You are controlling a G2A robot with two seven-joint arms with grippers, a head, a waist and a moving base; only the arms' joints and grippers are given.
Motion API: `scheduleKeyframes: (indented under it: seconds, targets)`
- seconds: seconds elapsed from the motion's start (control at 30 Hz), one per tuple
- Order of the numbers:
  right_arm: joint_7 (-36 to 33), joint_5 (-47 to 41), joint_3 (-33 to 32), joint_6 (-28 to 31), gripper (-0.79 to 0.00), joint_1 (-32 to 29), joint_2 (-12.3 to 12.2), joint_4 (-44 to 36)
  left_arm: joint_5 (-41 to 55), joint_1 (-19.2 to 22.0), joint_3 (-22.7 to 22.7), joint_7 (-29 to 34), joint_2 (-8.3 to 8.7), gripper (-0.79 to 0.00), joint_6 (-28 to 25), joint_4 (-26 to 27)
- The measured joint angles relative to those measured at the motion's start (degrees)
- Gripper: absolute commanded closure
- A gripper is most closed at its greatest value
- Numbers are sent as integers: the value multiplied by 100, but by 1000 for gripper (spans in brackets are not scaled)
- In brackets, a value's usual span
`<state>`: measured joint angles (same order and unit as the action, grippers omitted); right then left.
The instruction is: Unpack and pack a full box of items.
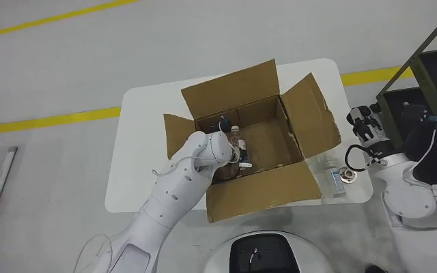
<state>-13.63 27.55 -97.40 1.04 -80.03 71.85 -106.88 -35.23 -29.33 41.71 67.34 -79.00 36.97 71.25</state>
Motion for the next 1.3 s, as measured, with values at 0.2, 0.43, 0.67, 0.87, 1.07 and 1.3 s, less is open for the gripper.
scheduleKeyframes:
  seconds: [0.2,0.43,0.67,0.87,1.07,1.3]
  targets:
    - [-136,-487,-130,85,-243,125,-9,-31,312,286,-378,-81,-27,-785,81,-379]
    - [-662,-1315,-217,440,-277,305,-36,108,750,500,-630,-253,24,-785,252,-370]
    - [-1212,-1954,-323,635,-677,508,-84,261,791,502,-566,-331,250,-785,329,349]
    - [-1655,-1688,-68,763,-619,652,-130,344,694,193,-154,-466,541,-785,463,1220]
    - [-1836,-1238,259,641,-151,798,-161,490,479,-203,427,-451,834,-785,449,2204]
    - [-1807,-976,370,369,0,860,-187,581,-26,-829,1172,-761,1089,-785,268,3422]
